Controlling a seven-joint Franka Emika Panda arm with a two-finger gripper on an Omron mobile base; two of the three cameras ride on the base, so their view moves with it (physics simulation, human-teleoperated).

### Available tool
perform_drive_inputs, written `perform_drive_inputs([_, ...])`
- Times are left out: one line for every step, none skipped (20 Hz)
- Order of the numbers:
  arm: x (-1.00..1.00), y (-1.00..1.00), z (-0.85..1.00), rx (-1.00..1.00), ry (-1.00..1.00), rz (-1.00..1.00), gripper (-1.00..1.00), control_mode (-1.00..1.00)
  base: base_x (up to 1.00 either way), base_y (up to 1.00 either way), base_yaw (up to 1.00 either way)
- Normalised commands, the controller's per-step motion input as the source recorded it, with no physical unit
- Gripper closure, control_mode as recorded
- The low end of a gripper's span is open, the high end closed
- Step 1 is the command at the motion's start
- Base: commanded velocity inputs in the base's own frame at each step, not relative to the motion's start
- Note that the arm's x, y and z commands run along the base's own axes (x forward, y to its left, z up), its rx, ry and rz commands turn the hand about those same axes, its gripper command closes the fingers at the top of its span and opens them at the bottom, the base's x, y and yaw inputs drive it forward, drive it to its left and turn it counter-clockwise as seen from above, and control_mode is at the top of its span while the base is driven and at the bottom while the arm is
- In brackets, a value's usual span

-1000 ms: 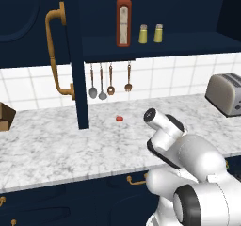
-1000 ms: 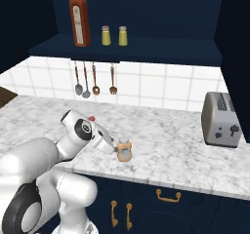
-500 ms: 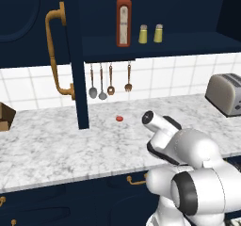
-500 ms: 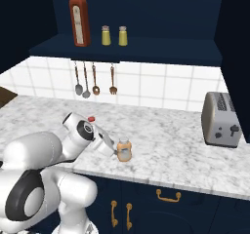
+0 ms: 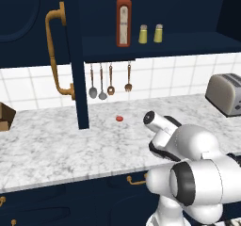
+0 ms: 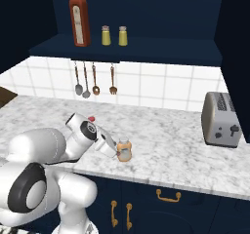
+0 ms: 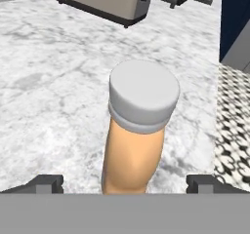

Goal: Put the shaker and condiment bottle from the counter next to their counterparts in the cabinet.

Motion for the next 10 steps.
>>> perform_drive_inputs([0.00,-0.30,0.00,0.03,0.00,0.00,-1.00,-1.00,0.00,0.00,0.00])
perform_drive_inputs([0.00,-0.31,0.00,0.04,-0.01,0.00,-1.00,-1.00,0.00,0.00,0.00])
perform_drive_inputs([0.00,-0.17,0.00,0.02,-0.02,0.00,-1.00,-1.00,0.00,0.00,0.00])
perform_drive_inputs([0.00,-0.16,0.00,0.01,0.00,0.00,-1.00,-1.00,0.00,0.00,0.00])
perform_drive_inputs([0.00,-0.17,-0.04,0.01,0.00,0.00,-1.00,-1.00,0.00,0.00,0.00])
perform_drive_inputs([0.00,-0.14,-0.19,0.00,0.00,0.00,-1.00,-1.00,0.00,0.00,0.00])
perform_drive_inputs([0.00,-0.11,-0.22,0.00,0.00,0.00,1.00,-1.00,0.00,0.00,0.00])
perform_drive_inputs([0.00,-0.09,-0.21,0.00,0.00,0.00,1.00,-1.00,0.00,0.00,0.00])
perform_drive_inputs([0.00,-0.13,-0.14,0.00,-0.01,0.00,1.00,-1.00,0.00,0.00,0.00])
perform_drive_inputs([0.00,-0.25,0.00,0.04,-0.06,0.00,1.00,-1.00,0.00,0.00,0.00])
